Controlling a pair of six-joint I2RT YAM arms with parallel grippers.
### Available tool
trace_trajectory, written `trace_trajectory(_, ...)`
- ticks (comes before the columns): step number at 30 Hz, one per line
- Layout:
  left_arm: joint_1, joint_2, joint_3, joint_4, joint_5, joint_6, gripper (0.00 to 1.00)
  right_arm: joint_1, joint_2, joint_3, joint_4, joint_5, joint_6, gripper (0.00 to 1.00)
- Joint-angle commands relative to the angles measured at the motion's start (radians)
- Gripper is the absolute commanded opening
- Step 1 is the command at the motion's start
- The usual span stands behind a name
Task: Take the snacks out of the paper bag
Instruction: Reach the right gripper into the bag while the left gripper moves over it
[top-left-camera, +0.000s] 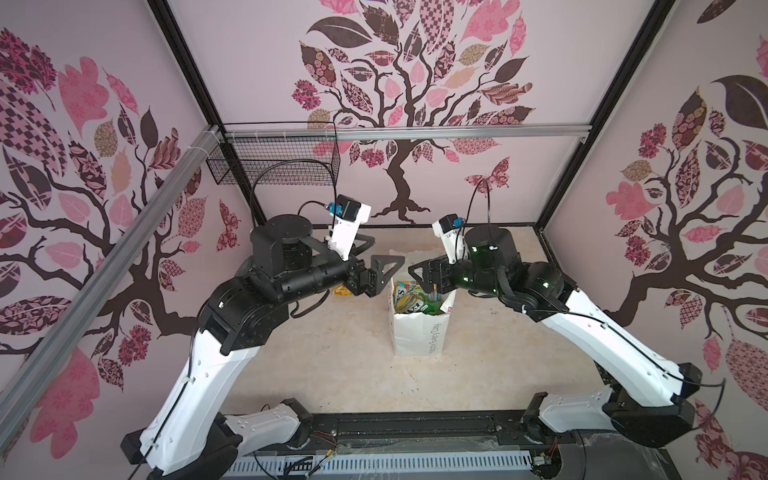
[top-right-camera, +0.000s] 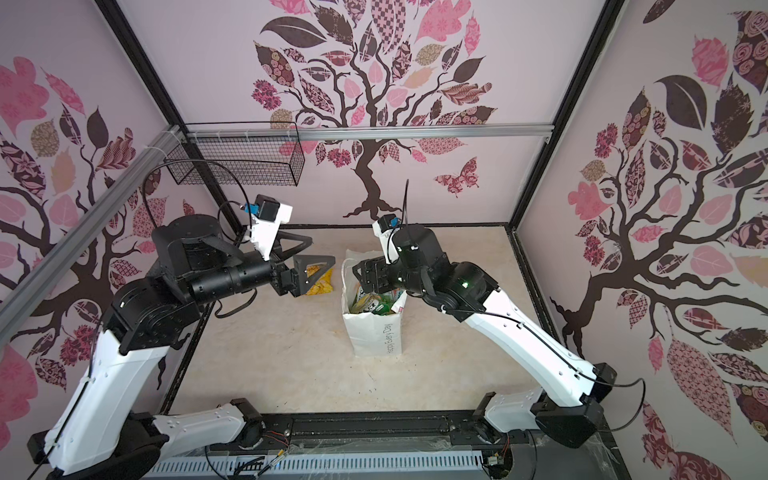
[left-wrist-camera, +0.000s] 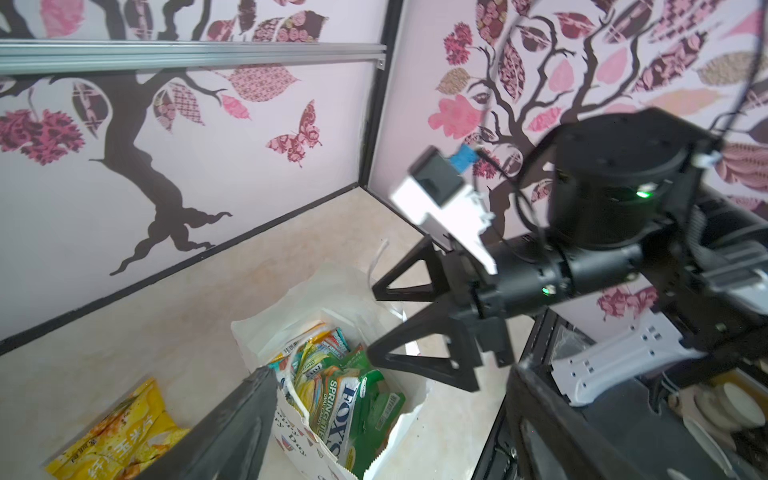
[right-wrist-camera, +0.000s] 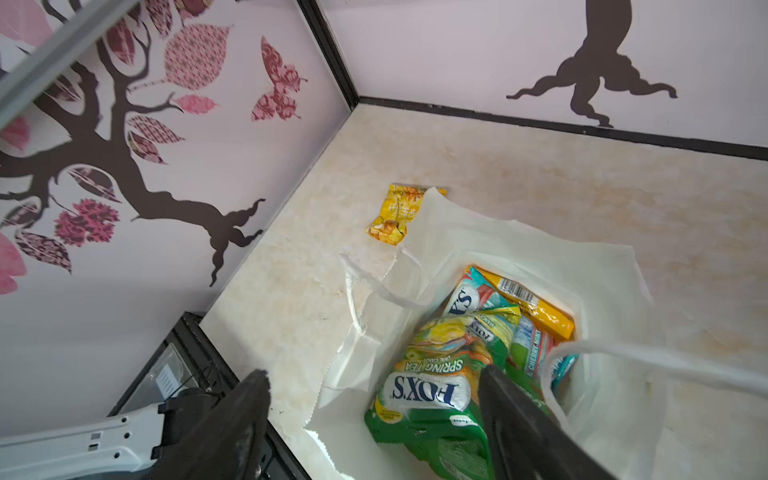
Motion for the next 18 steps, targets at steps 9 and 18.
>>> trace_trajectory(9, -0.194, 0.038, 0.012, -0.239, -0.175, 0.179, 0.88, 0.004, 0.201, 0.113, -0.199, 0.008, 0.030, 0.79)
trace_trajectory(18, -0.194, -0.044, -0.089, -0.222, -0.255, 0.195, 0.88, -0.003, 0.326, 0.109, -0.205, 0.094, 0.059, 0.82)
